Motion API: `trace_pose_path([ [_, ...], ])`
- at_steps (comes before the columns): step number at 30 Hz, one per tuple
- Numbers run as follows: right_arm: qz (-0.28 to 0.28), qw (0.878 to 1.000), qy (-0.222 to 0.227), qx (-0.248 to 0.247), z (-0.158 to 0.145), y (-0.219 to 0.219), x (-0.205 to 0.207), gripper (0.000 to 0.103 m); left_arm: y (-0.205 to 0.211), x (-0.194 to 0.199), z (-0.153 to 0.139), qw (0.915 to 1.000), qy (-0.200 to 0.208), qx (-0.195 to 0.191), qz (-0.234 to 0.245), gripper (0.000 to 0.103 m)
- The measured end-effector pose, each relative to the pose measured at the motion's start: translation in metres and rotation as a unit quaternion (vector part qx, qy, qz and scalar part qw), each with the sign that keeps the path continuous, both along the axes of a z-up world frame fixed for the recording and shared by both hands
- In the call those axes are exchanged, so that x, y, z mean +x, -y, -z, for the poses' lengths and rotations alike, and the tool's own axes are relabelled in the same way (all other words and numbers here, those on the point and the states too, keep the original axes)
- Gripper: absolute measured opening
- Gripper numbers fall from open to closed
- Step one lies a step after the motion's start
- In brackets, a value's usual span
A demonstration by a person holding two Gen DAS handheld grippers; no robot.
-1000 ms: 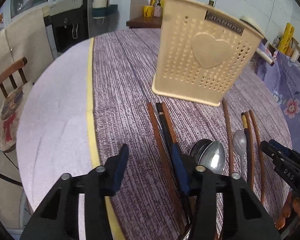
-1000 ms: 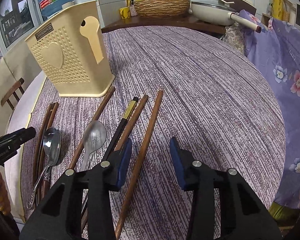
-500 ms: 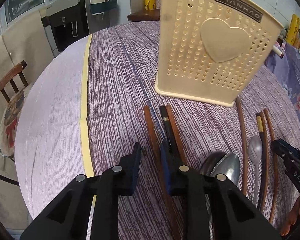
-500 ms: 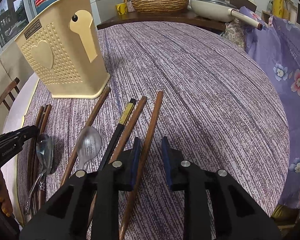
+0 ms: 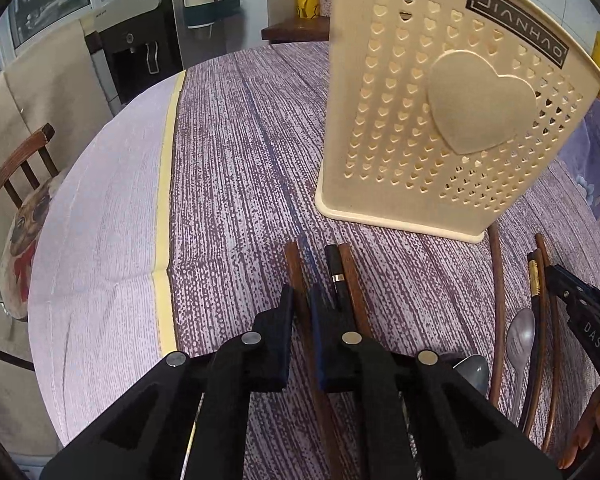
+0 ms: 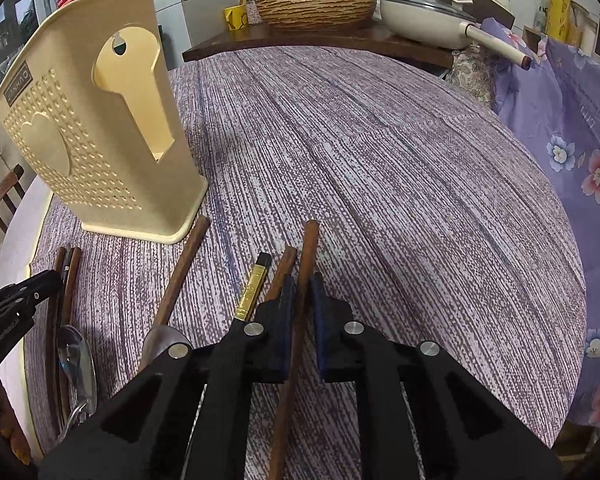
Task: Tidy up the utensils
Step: 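Lower the left gripper onto a brown chopstick while the right gripper grasps another chopstick, then lift both held chopsticks upright and carry them over the cream holder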
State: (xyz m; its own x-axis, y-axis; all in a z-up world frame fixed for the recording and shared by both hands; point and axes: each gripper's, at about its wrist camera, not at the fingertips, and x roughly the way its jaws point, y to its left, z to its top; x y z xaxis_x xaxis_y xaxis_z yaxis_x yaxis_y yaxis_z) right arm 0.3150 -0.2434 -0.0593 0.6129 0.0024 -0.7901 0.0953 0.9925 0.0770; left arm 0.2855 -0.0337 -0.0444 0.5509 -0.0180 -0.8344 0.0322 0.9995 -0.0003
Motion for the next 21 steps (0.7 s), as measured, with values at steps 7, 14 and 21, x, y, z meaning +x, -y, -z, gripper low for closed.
trace_pose_path([
  [7,0.001,0.999,0.005,0.047,0.000,0.009,0.000,0.008,-0.012,0.006,0.001,0.9992,-0.007,-0.038,-0.008,0.009],
  [14,-0.014,0.993,0.060,0.102,-0.024,0.025,-0.010,0.008,-0.023,0.003,-0.018,0.9970,0.031,-0.070,-0.008,0.008],
  [21,-0.056,0.980,0.139,0.128,-0.070,0.035,-0.032,0.008,-0.033,-0.013,-0.067,0.9900,0.107,-0.092,-0.001,0.008],
])
